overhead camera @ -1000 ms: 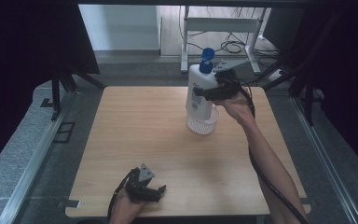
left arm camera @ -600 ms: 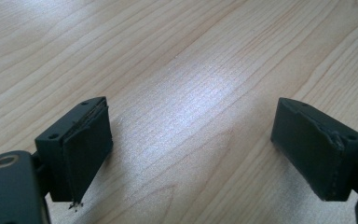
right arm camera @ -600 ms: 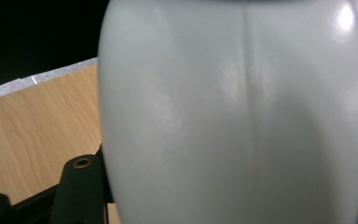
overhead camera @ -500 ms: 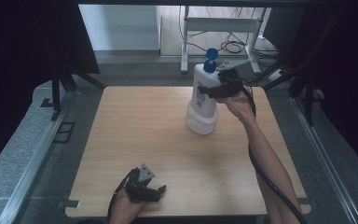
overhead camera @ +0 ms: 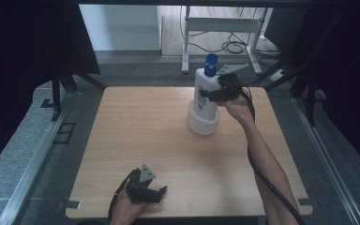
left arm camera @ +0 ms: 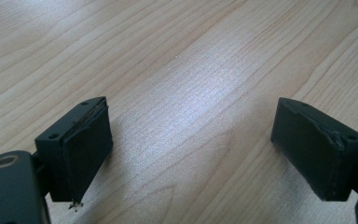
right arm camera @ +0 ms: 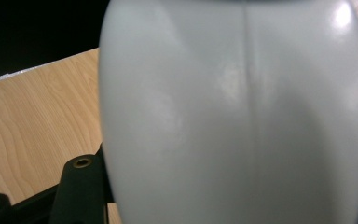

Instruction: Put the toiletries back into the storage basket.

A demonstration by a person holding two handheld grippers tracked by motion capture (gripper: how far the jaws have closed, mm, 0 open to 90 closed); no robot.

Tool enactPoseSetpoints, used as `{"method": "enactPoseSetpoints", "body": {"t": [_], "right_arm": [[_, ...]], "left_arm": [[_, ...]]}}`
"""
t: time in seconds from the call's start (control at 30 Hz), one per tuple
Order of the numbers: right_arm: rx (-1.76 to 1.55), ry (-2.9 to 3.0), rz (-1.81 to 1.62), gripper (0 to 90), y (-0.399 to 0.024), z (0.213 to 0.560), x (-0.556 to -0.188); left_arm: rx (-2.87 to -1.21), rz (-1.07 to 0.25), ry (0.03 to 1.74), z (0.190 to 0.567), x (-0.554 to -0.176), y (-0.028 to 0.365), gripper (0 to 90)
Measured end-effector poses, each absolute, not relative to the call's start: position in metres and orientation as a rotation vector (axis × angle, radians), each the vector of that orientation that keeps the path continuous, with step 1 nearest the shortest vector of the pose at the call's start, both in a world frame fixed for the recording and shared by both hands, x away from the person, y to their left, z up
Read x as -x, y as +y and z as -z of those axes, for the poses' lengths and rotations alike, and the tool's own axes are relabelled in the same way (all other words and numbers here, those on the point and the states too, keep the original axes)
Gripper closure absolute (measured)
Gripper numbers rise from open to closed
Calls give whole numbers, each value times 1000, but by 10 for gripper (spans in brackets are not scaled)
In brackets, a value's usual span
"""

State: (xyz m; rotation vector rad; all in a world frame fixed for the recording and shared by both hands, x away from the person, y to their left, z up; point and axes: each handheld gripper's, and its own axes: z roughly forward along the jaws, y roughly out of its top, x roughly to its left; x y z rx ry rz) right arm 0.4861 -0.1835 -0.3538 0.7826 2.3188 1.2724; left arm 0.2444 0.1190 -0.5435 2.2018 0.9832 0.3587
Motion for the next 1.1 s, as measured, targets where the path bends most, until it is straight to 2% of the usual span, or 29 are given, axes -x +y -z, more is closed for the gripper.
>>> {"method": "enactPoseSetpoints", "body": {"t": [1.1], "right_arm": [[-802, 2351, -1244, 373, -179, 397, -492]], "left_arm": [[-2205, -356, 984, 543, -244, 119, 116]]}}
